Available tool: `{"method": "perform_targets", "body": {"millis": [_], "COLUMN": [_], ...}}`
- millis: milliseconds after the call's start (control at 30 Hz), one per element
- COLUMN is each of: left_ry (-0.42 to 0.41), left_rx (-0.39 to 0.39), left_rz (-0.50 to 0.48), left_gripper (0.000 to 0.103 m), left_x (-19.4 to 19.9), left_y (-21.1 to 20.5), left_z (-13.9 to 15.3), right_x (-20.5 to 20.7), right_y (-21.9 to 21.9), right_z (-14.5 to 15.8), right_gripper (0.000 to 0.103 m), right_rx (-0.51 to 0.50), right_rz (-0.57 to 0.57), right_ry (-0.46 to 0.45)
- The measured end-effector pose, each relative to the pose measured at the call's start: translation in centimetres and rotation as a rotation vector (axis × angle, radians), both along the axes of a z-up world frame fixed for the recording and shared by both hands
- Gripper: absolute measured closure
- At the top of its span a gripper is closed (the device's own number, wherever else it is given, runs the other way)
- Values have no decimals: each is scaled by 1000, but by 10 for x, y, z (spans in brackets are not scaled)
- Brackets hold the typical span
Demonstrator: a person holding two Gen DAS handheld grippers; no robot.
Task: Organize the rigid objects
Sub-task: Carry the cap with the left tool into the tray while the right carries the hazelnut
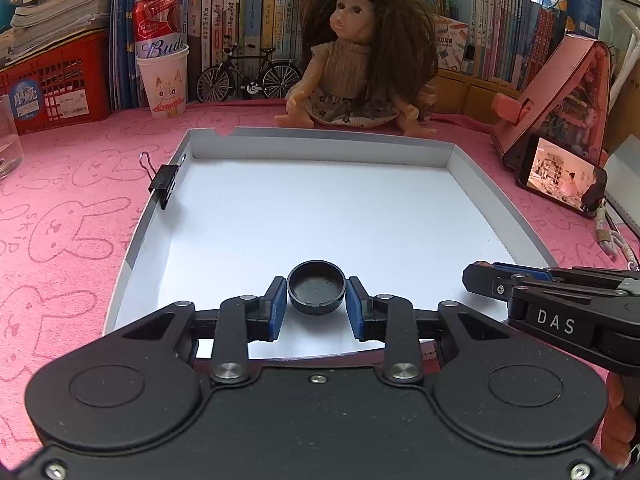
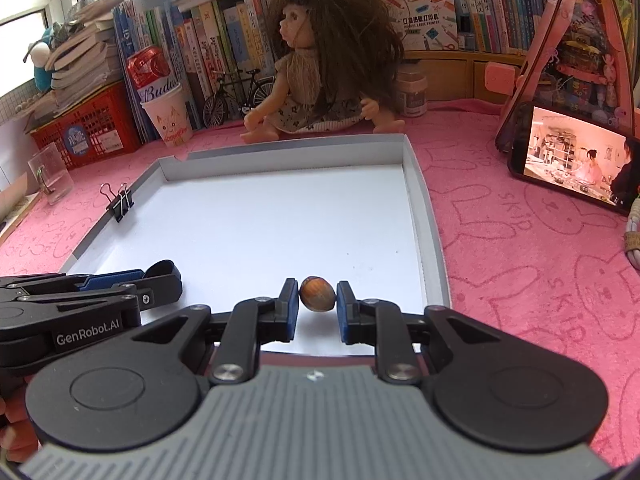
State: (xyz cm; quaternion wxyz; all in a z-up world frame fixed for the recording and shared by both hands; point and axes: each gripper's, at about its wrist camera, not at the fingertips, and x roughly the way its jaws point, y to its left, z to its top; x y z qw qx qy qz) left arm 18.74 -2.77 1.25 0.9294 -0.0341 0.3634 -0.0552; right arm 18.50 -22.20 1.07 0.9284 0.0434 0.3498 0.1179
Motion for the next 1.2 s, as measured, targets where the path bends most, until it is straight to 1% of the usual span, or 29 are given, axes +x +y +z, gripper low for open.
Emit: {"method": "perform_targets", "body": {"millis": [200, 433, 900, 933, 967, 1000, 1033, 1200], "left_ry": [2, -2, -1, -1, -1, -1, -2, -25], "left_rx": [14, 30, 28, 28, 27, 25, 23, 19], "left_rz": [-1, -7, -3, -4, -3, -2, 1, 2], "left_gripper": [73, 73, 73, 72, 71, 69, 66, 58], "left_x": [2, 1, 2, 2, 1, 1, 1, -5], "left_y": [-3, -6, -6, -6, -5, -5, -5, -4], "left_z": [-3, -4, -4, -3, -3, -3, -3, 3], "right_x": [4, 5, 5, 5, 5, 5, 4, -1], "right_y": [3, 4, 5, 5, 5, 5, 5, 5], "right_z": [-2, -3, -3, -3, -3, -3, -2, 0], "right_gripper": [79, 78, 74, 73, 67, 59, 56, 43], "right_rx": [-14, -31, -32, -31, -29, -27, -26, -24], "right_rz": [3, 6, 9, 11, 13, 14, 14, 16], "right_ry": [20, 24, 24, 24, 23, 22, 20, 7]}}
